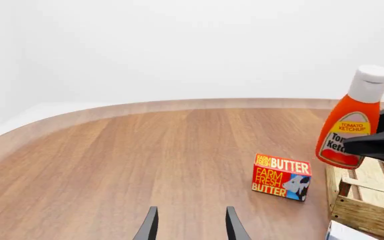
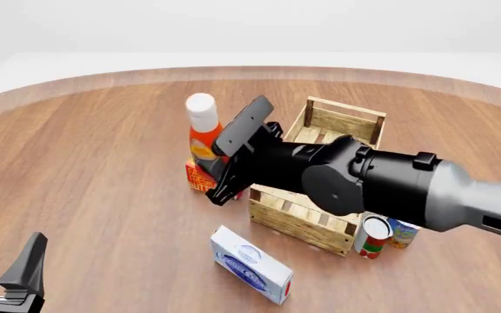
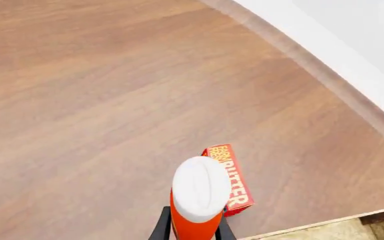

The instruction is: Pick up the ketchup, and put it in the wooden tray.

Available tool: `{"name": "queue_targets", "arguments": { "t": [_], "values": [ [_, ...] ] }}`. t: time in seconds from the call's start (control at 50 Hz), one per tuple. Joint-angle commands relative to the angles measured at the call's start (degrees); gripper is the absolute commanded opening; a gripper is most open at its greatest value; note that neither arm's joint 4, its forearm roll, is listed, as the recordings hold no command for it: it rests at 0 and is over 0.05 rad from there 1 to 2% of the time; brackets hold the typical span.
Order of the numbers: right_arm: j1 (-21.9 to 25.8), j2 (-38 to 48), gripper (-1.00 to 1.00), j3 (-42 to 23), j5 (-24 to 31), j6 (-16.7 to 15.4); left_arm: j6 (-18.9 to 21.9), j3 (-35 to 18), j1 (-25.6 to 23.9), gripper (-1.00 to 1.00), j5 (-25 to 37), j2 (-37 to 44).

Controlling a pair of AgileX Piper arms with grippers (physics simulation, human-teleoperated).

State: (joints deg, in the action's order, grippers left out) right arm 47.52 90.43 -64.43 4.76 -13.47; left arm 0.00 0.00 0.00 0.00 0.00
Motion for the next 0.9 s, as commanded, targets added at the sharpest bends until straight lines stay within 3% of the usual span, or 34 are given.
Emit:
{"name": "queue_targets", "arguments": {
  "t": [0.02,0.4,0.5,0.9],
  "values": [
    [-8.1,-2.8,-1.0,1.5,0.3,0.3,0.0,0.0,0.0,1.0,0.0,0.0],
    [-20.0,-4.8,-1.0,3.4,-0.1,2.2,0.0,0.0,0.0,1.0,0.0,0.0],
    [-22.2,-4.0,-1.0,3.6,0.1,0.7,0.0,0.0,0.0,1.0,0.0,0.0],
    [-31.2,5.5,-1.0,4.3,-5.4,-0.2,0.0,0.0,0.0,1.0,0.0,0.0]
  ]
}}
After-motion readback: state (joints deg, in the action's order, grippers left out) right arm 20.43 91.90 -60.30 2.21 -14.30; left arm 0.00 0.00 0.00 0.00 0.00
